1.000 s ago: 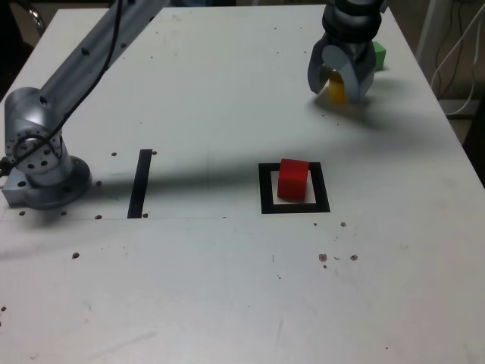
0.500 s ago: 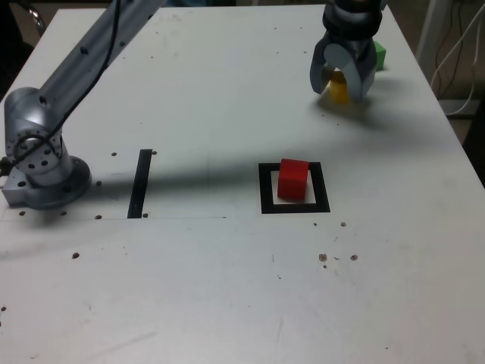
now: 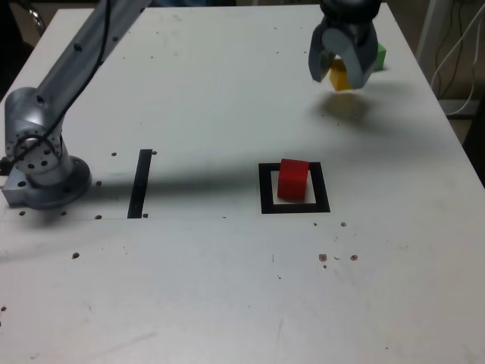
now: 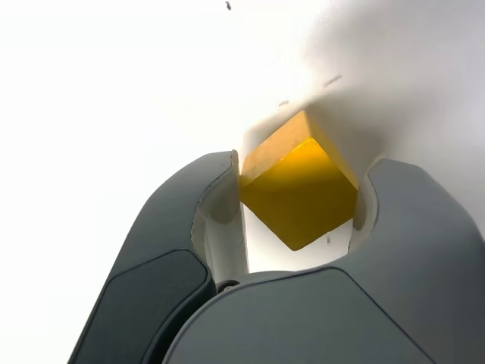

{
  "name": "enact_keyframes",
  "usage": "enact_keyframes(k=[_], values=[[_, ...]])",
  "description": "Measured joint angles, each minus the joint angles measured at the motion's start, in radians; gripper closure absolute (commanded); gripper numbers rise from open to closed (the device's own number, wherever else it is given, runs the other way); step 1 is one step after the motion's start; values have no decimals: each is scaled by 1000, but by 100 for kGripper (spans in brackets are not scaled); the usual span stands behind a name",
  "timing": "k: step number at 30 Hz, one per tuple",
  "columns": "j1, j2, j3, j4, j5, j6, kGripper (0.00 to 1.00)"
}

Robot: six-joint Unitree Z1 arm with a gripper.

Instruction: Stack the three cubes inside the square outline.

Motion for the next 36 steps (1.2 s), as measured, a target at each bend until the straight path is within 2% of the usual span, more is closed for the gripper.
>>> enact_keyframes(k=[6, 11, 16, 27, 36], values=[[-18, -76, 8, 49, -3, -2, 74], [-41, -179, 92, 64, -28, -50, 74], [-101, -243, 201, 52, -42, -144, 74], [-317, -364, 446, 1, -21, -414, 74], [-434, -411, 515, 0, -55, -567, 74]])
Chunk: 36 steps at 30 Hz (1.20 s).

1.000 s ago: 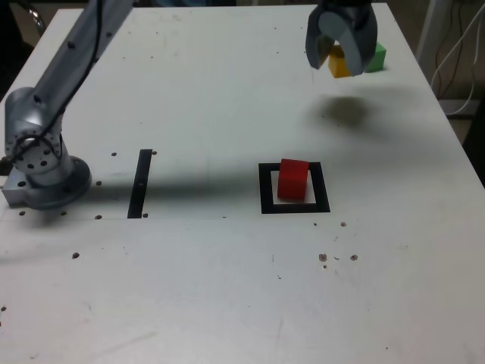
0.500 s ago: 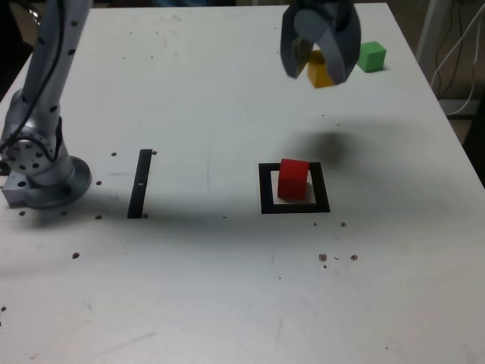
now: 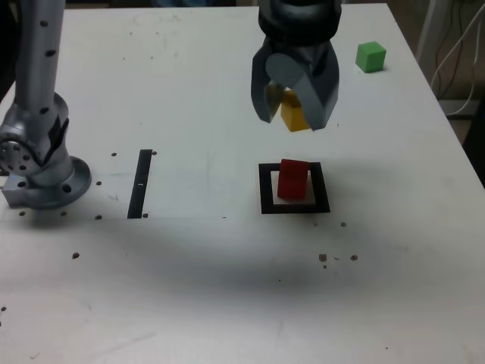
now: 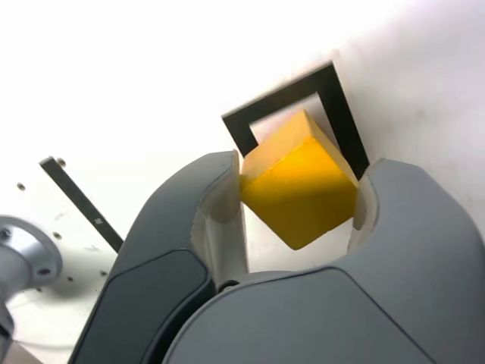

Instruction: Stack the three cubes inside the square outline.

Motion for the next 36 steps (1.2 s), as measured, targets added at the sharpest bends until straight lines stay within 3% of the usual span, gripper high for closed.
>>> enact_keyframes(k=[14, 29, 36], values=[[-37, -1, 98, -75, -35, -51, 74], [-57, -1, 185, -181, -34, -62, 74], [-71, -1, 210, -210, -12, -61, 74]])
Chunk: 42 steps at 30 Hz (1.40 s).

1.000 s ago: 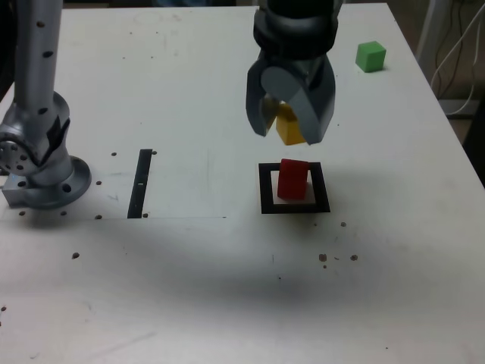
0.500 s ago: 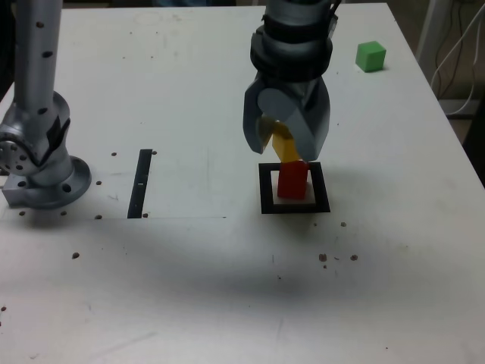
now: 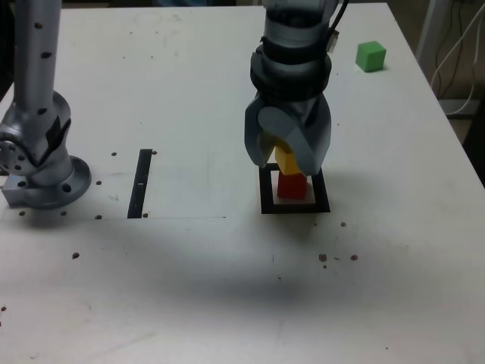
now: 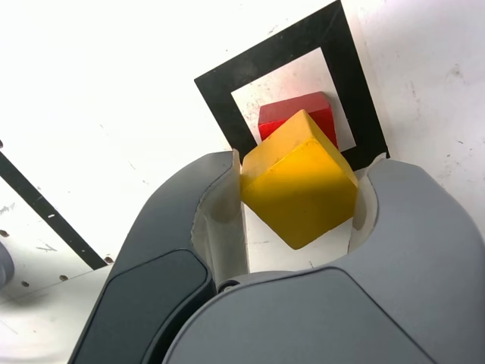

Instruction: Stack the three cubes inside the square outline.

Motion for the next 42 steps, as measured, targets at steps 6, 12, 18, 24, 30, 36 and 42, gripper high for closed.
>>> enact_keyframes(k=[6, 12, 18, 24, 30, 36, 42], values=[[-4, 0, 19, -14, 21, 31, 74], [-4, 0, 20, -15, 28, 33, 74], [-4, 1, 17, -25, 21, 43, 74], [-13, 4, 23, -42, 12, 48, 74], [-13, 4, 38, -48, 11, 48, 74], [-13, 4, 41, -54, 20, 48, 73], [-13, 4, 41, -55, 23, 48, 58]])
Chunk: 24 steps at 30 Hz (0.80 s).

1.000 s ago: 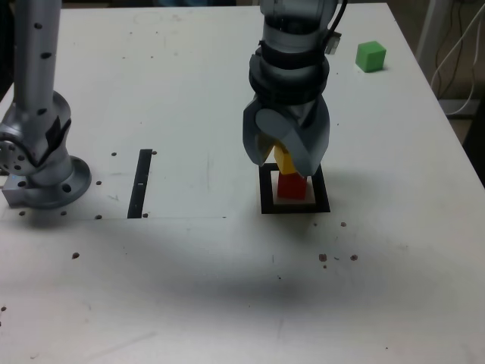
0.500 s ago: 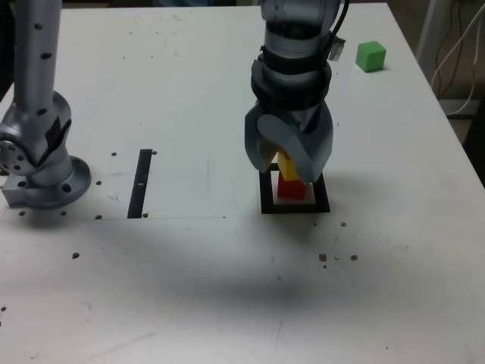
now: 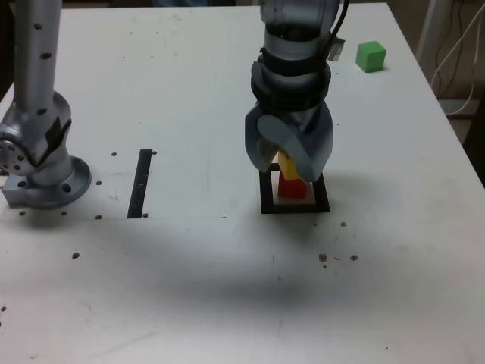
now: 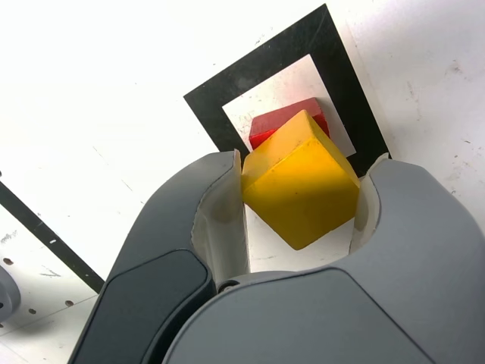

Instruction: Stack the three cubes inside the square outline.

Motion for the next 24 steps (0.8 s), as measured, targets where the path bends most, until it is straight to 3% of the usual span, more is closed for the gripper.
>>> enact_keyframes(k=[6, 9, 13, 18, 21, 24], values=[[0, 1, 3, 0, -2, 0, 20], [0, 2, 6, 0, -4, 0, 8], [0, 2, 7, 1, -4, 0, 2], [0, -14, 5, 17, 9, 0, 1], [1, -27, -25, 72, 46, 4, 1], [13, -30, -46, 97, 60, 26, 1]])
